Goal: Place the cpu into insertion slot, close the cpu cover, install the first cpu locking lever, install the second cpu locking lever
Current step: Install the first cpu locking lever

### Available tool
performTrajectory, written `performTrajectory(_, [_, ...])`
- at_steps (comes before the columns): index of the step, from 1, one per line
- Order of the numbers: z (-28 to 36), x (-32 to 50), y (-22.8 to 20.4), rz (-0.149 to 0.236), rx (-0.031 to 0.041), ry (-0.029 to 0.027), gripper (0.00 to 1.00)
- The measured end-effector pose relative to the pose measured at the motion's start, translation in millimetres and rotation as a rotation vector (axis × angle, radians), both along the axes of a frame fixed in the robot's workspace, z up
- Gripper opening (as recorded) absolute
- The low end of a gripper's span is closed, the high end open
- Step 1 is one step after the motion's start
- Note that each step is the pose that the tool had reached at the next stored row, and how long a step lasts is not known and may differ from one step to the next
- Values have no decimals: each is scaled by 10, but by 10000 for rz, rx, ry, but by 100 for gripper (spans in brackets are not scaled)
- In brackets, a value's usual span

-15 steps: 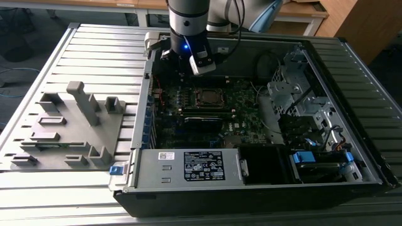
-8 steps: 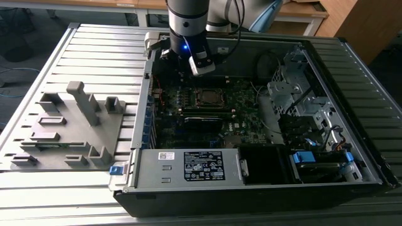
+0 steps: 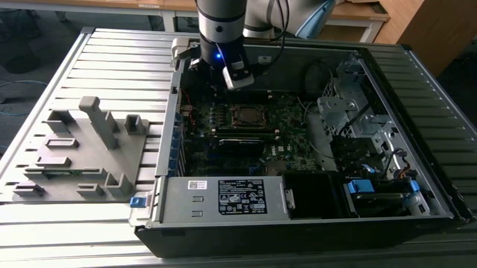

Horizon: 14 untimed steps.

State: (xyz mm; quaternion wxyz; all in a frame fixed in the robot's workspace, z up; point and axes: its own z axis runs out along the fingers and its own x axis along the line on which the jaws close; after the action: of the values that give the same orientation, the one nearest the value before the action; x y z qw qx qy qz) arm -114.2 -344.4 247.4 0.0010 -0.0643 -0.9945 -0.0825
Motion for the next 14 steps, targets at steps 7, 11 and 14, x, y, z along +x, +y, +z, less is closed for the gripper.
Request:
performTrajectory(7, [0, -7, 0, 0, 0, 0, 11])
performTrajectory(11, [0, -17, 0, -1, 0, 0, 11])
performTrajectory(14, [0, -25, 0, 0, 0, 0, 11])
